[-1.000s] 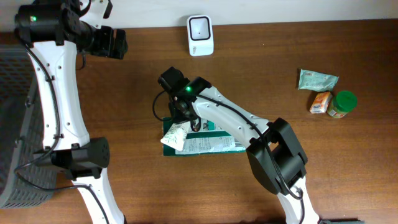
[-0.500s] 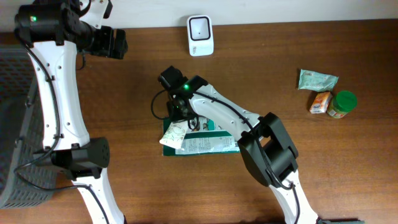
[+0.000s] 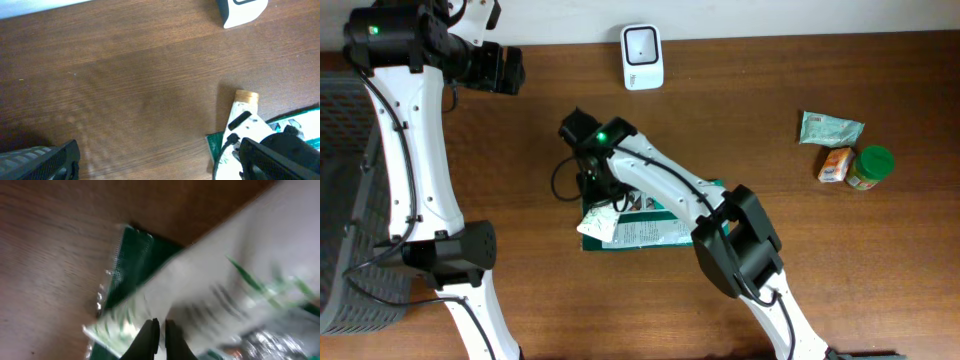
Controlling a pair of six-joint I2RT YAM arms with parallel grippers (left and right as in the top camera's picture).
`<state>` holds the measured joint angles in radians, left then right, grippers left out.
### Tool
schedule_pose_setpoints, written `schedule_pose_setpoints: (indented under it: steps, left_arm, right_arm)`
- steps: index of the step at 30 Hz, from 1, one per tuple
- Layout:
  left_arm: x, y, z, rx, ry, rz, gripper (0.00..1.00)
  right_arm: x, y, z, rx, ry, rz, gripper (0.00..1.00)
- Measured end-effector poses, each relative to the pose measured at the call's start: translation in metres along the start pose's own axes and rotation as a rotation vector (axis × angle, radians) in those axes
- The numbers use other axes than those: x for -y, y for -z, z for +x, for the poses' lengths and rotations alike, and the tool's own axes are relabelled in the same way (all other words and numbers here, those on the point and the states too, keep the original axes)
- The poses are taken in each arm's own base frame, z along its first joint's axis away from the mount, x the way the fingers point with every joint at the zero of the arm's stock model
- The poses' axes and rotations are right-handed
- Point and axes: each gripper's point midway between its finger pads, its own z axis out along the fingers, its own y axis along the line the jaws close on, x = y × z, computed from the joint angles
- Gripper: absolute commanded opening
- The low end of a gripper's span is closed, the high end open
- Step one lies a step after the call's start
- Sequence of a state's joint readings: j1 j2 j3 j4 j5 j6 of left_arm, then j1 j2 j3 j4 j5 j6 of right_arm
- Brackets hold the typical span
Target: Scan the item barcode
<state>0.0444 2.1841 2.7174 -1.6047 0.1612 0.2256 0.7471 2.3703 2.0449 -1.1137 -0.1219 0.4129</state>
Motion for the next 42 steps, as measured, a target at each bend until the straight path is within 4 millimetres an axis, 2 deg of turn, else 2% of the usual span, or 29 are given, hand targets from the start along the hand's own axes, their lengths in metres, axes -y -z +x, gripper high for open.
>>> schedule_pose_setpoints:
  steps: [3,6,8,10,11,12,14,16,17,18,19,20,22,26,30,31,32,34,37,40,42]
  left_arm:
    - [0.000,0.000,0.000,0.000,0.000,0.000,0.99]
    - [0.000,0.000,0.000,0.000,0.000,0.000,0.99]
    - [0.000,0.000,0.000,0.000,0.000,0.000,0.99]
    - [0.000,0.000,0.000,0.000,0.000,0.000,0.99]
    - [0.000,0.000,0.000,0.000,0.000,0.000,0.99]
    - [0.000,0.000,0.000,0.000,0.000,0.000,0.99]
    - [0.000,0.000,0.000,0.000,0.000,0.000,0.99]
    - [0.000,0.000,0.000,0.000,0.000,0.000,0.99]
    - [0.000,0.000,0.000,0.000,0.000,0.000,0.99]
    - [0.000,0.000,0.000,0.000,0.000,0.000,0.99]
    - [0.000,0.000,0.000,0.000,0.000,0.000,0.99]
    - [0.000,0.000,0.000,0.001,0.000,0.000,0.99]
    - [0.000,0.000,0.000,0.000,0.000,0.000,0.99]
    - [0.000,0.000,0.000,0.000,0.000,0.000,0.99]
    - [0.000,0.000,0.000,0.000,0.000,0.000,0.99]
    - [0.000,0.000,0.000,0.000,0.000,0.000,0.99]
    - [0.000,0.000,0.000,0.000,0.000,0.000,0.99]
    - [0.000,0.000,0.000,0.000,0.000,0.000,0.99]
    - [0.000,0.000,0.000,0.000,0.000,0.000,0.99]
    - [0.000,0.000,0.000,0.000,0.000,0.000,0.99]
    - [0.000,0.000,0.000,0.000,0.000,0.000,0.99]
  right_arm:
    - [0.007,-0.017,0.008,-0.018,-0.011,0.015,0.07]
    - [0.011,-0.021,0.011,-0.027,-0.013,0.031,0.13]
    - [0.016,-0.007,0.008,-0.038,-0.024,0.044,0.14]
    - [0.024,0.019,-0.006,-0.016,-0.039,0.030,0.20]
    - [0.027,0.029,-0.012,0.001,-0.040,-0.001,0.26]
    - [0.032,0.040,-0.016,0.007,-0.042,-0.033,0.40]
    - [0.049,0.056,-0.022,0.011,-0.052,-0.099,0.47]
    - [0.073,0.056,-0.024,-0.010,-0.066,-0.197,0.50]
    - [0.083,0.053,-0.026,-0.011,-0.074,-0.254,0.49]
    - [0.083,0.048,-0.027,-0.003,-0.054,-0.335,0.45]
    - [0.096,0.036,-0.022,-0.013,-0.070,-0.390,0.43]
    - [0.095,0.028,-0.023,0.007,-0.055,-0.424,0.43]
    - [0.085,0.006,-0.008,-0.019,-0.043,-0.511,0.43]
    - [0.066,-0.002,-0.005,0.017,-0.003,-0.659,0.43]
    - [0.056,-0.003,0.000,0.003,0.011,-0.688,0.43]
    - [0.054,-0.004,0.000,0.002,0.010,-0.688,0.39]
    - [0.053,-0.004,0.000,0.002,0.006,-0.684,0.30]
    - [0.052,-0.006,-0.001,-0.001,-0.010,-0.675,0.27]
    - [0.049,-0.008,-0.002,-0.002,-0.019,-0.662,0.46]
    - [0.051,-0.006,0.001,-0.015,-0.035,-0.656,0.55]
    - [0.054,0.006,0.001,-0.004,-0.029,-0.635,0.59]
